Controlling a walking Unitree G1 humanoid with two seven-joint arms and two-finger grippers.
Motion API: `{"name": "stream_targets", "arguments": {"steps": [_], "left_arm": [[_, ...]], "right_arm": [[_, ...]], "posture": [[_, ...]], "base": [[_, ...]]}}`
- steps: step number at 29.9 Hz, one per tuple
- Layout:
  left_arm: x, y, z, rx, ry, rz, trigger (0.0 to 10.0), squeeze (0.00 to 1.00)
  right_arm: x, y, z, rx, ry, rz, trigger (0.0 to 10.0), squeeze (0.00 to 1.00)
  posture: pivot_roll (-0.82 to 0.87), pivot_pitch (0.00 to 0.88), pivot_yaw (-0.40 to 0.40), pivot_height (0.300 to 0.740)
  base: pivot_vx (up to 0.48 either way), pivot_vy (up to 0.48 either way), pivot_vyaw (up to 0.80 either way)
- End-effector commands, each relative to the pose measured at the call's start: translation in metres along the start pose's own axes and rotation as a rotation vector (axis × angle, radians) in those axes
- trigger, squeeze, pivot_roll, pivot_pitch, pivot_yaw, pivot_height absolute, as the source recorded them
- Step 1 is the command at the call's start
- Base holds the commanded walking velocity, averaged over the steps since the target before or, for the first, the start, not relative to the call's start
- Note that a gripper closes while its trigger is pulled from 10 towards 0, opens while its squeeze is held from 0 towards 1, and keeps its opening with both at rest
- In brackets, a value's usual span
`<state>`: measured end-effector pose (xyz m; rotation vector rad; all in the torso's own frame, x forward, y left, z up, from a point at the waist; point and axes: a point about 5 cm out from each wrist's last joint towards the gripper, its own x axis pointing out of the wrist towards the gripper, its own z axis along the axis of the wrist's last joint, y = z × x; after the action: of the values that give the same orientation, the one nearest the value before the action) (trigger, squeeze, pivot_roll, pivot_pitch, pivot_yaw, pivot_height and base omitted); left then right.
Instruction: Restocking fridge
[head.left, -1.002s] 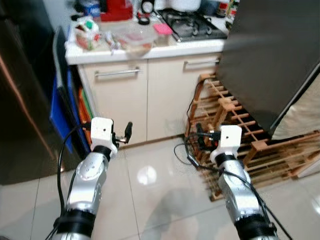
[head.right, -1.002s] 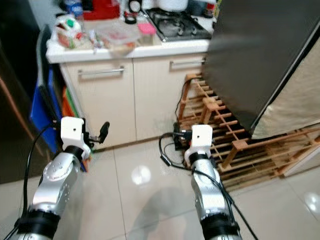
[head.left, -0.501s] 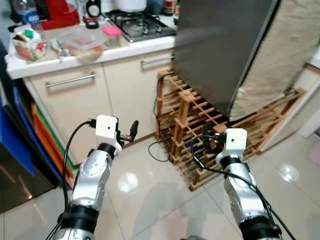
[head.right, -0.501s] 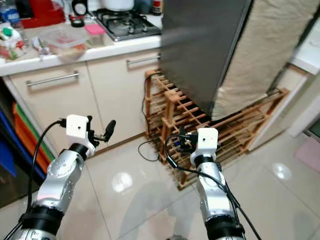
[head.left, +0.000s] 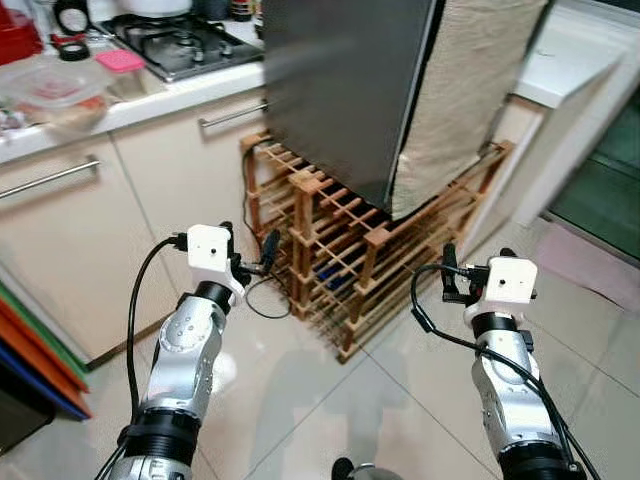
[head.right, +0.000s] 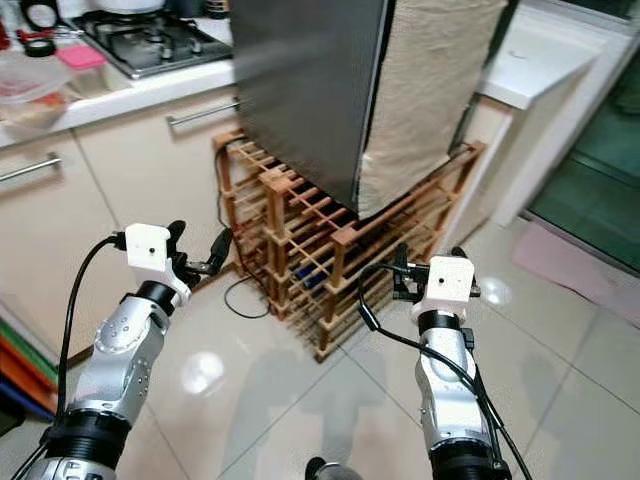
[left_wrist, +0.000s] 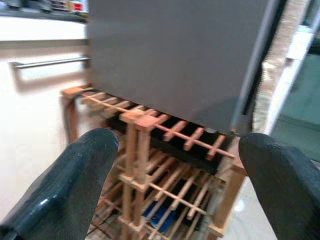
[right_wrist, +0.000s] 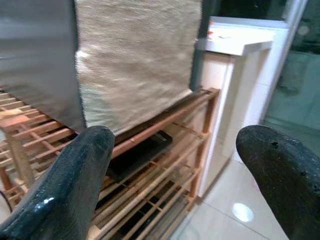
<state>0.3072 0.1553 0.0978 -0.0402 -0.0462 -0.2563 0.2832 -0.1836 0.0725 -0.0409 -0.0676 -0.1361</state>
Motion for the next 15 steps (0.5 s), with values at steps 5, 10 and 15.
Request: {"name": "stream_targets", "arguments": {"steps": [5,10,15], "left_arm": [[0.003,-0.008,0.005,0.001,-0.018,-0.055,10.0,0.00],[0.004,-0.010,0.005,-0.007,-0.022,-0.058,10.0,0.00],[0.003,-0.014,0.004,-0.006,-0.020,-0.068,10.0,0.00]], "right_arm": [[0.000,0.002,0.000,-0.018,-0.003,0.029,10.0,0.00],[0.001,0.005,-0.002,-0.048,0.016,0.045,10.0,0.00],[0.002,0.008,0.001,-0.016,0.005,0.056,10.0,0.00]], "posture": [[0.03,0.000,-0.028,0.740],[0.04,0.000,-0.033,0.740],[0.03,0.000,-0.035,0.740]], "base": [[0.000,0.000,-0.65],[0.000,0.000,0.00],[0.000,0.000,0.00]]}}
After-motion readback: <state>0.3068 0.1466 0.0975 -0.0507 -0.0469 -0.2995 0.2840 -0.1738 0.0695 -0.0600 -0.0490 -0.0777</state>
